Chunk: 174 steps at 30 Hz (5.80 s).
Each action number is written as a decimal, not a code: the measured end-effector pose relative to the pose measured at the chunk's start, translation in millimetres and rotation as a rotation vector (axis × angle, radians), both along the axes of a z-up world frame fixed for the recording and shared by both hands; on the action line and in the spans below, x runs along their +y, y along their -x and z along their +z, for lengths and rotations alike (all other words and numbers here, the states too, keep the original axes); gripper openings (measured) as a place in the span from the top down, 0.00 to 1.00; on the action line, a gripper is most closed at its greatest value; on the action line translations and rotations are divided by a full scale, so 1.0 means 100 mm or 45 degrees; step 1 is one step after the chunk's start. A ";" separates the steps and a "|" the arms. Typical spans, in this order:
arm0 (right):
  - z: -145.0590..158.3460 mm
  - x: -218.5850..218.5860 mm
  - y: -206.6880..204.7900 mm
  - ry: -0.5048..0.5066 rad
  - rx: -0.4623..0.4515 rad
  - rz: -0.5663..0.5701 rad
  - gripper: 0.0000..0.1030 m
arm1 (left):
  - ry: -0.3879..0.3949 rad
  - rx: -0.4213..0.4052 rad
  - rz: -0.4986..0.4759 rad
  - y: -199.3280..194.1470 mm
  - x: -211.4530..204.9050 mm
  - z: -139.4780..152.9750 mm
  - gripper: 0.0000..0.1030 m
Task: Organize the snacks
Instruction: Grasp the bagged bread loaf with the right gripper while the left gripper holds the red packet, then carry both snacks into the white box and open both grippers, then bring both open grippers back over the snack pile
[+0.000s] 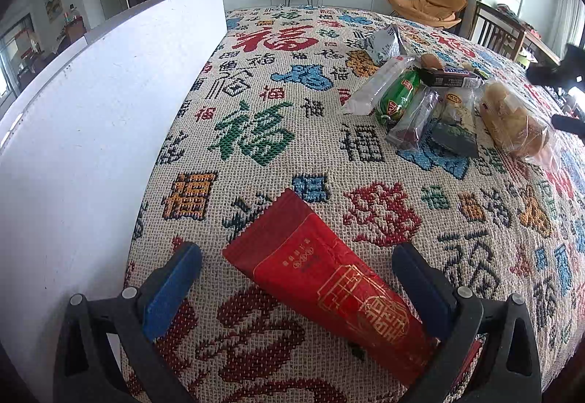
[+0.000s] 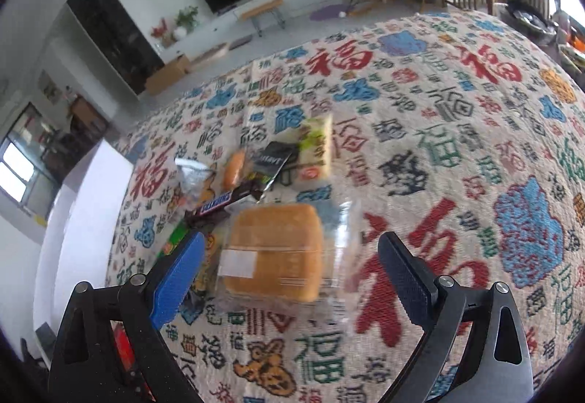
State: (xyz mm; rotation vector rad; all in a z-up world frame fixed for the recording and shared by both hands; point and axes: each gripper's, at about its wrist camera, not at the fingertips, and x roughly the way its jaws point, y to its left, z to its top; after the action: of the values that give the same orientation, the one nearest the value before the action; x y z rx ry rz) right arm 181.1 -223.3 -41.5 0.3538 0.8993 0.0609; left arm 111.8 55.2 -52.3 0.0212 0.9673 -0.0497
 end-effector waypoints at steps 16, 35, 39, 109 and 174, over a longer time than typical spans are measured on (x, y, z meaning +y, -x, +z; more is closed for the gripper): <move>-0.31 0.29 0.36 0.242 0.007 0.095 0.22 | 0.023 0.051 -0.035 0.12 0.08 0.09 0.00; -0.19 0.16 1.13 0.231 -0.211 0.164 0.22 | 0.103 0.024 -0.087 0.22 -0.42 0.25 0.88; -0.13 0.20 1.21 0.258 -0.210 0.196 0.22 | 0.277 -0.044 -0.080 0.33 -0.17 0.60 0.88; -0.69 -0.70 -0.07 0.413 0.038 -0.090 0.00 | 0.011 -0.030 0.046 -0.58 -0.14 0.04 0.00; -0.68 -0.70 -0.06 0.406 0.044 -0.140 0.00 | 0.008 -0.033 0.044 -0.58 -0.13 0.03 0.00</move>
State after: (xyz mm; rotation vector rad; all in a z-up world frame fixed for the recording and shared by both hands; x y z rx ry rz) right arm 186.7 -293.4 -109.4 0.1066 0.9053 -0.1892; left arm 170.2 42.2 -48.9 -0.0004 0.9417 -0.0202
